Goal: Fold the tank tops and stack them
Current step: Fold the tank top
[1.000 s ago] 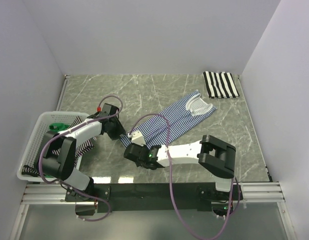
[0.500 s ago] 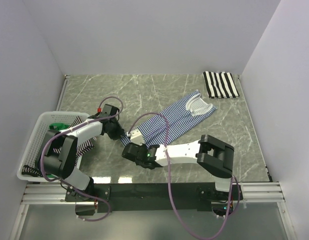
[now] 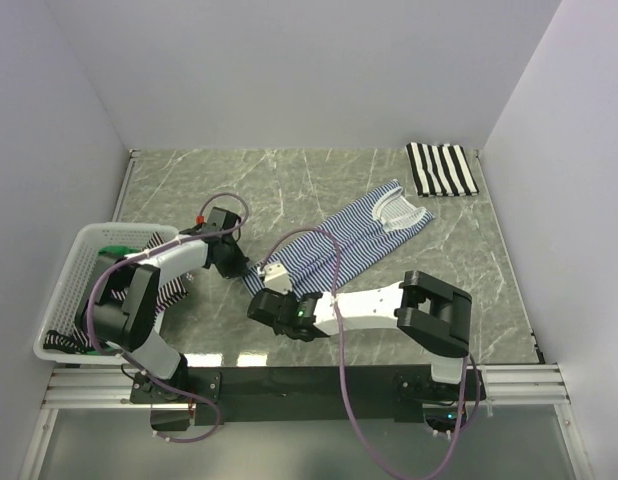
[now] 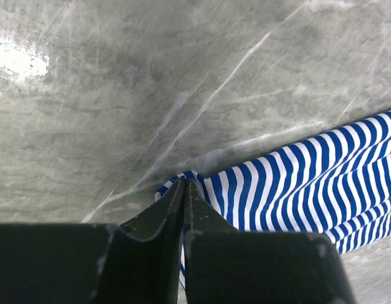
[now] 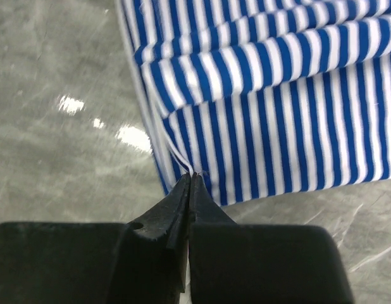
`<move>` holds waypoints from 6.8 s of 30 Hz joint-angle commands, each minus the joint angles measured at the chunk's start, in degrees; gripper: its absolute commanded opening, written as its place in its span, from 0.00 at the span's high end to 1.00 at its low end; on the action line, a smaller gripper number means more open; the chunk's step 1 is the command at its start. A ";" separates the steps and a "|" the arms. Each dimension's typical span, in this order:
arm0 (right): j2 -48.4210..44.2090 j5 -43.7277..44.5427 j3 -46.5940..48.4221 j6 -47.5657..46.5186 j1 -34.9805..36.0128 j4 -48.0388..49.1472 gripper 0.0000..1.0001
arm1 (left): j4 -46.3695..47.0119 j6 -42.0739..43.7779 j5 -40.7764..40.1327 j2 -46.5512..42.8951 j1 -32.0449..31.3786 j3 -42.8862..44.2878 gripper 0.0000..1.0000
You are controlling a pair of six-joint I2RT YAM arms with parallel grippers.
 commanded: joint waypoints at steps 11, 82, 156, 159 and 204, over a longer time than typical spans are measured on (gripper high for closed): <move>0.08 -1.41 2.06 3.62 3.92 -4.33 1.00 | -0.28 0.22 -2.78 0.49 1.21 2.46 0.92; -1.41 -30.76 -20.18 12.24 -28.78 34.69 1.00 | 8.25 1.36 12.87 -2.31 -9.51 -8.09 0.95; 0.35 -6.32 10.58 -15.27 3.30 -5.65 1.00 | 6.24 -0.57 2.59 -14.09 7.01 -11.96 0.99; 0.09 -8.17 11.64 -15.45 3.13 -5.92 1.00 | 3.60 -1.36 -0.14 -16.99 7.01 -10.29 0.99; -26.54 -34.11 -19.55 -0.86 -31.14 15.09 1.00 | -9.51 -10.15 -6.21 21.40 -12.77 50.27 0.99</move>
